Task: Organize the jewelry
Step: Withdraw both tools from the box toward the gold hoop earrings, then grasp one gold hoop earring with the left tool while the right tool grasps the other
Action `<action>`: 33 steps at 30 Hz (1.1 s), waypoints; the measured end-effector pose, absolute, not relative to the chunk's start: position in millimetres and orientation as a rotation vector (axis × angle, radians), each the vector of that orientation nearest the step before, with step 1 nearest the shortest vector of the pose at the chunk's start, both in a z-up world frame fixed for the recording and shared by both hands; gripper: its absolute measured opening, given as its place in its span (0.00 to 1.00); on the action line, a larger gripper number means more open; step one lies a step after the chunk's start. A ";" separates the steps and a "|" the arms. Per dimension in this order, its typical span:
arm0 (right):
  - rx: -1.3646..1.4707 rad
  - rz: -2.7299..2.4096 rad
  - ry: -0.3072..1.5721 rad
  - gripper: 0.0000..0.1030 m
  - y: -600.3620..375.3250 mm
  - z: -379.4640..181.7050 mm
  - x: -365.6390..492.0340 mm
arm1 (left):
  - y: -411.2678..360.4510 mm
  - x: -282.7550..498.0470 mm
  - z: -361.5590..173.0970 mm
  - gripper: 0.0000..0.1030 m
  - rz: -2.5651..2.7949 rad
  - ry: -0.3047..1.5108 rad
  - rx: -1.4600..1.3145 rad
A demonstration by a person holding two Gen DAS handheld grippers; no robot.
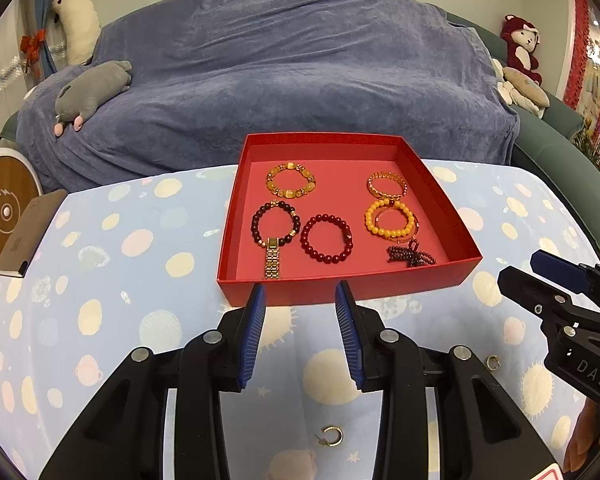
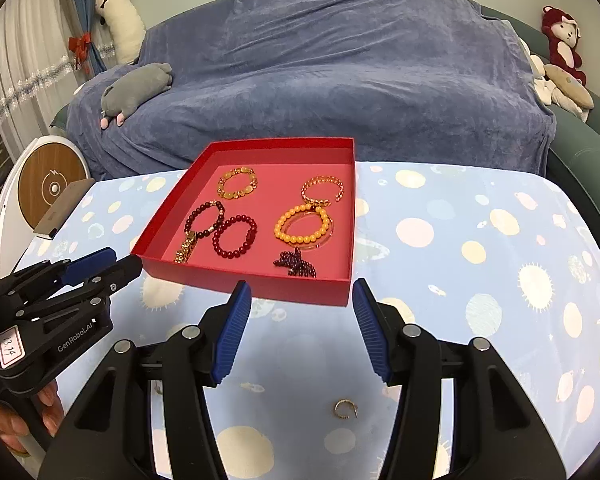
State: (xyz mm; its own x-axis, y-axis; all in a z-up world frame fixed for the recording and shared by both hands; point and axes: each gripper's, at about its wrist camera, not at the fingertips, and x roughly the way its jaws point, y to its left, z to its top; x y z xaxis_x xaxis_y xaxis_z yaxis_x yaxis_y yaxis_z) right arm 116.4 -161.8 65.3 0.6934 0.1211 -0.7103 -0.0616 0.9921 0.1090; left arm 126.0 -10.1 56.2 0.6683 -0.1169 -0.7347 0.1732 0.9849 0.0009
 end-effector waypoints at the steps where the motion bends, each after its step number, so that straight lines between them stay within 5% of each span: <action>1: 0.082 0.101 0.805 0.49 -162.7 62.9 113.0 | -10.1 122.4 54.9 0.38 -0.159 0.824 0.076; 15: 0.079 0.069 0.912 0.49 -179.4 16.1 77.7 | -5.7 88.2 31.7 0.47 -0.168 0.885 0.062; 20: 0.075 0.059 0.950 0.49 -188.4 -1.9 72.7 | -5.5 77.3 21.9 0.58 -0.185 0.885 0.093; 33: 0.046 0.047 0.961 0.45 -182.9 -22.7 80.6 | -1.8 68.7 -2.4 0.58 -0.219 0.950 0.111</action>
State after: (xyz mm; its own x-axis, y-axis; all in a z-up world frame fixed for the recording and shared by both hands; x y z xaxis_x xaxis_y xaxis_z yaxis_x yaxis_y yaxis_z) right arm 80.6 -182.9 -22.7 0.5720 0.0604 -0.8180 -0.0197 0.9980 0.0599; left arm 68.7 -1.8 -2.4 0.5618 -0.1364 -0.8159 0.2340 0.9722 -0.0014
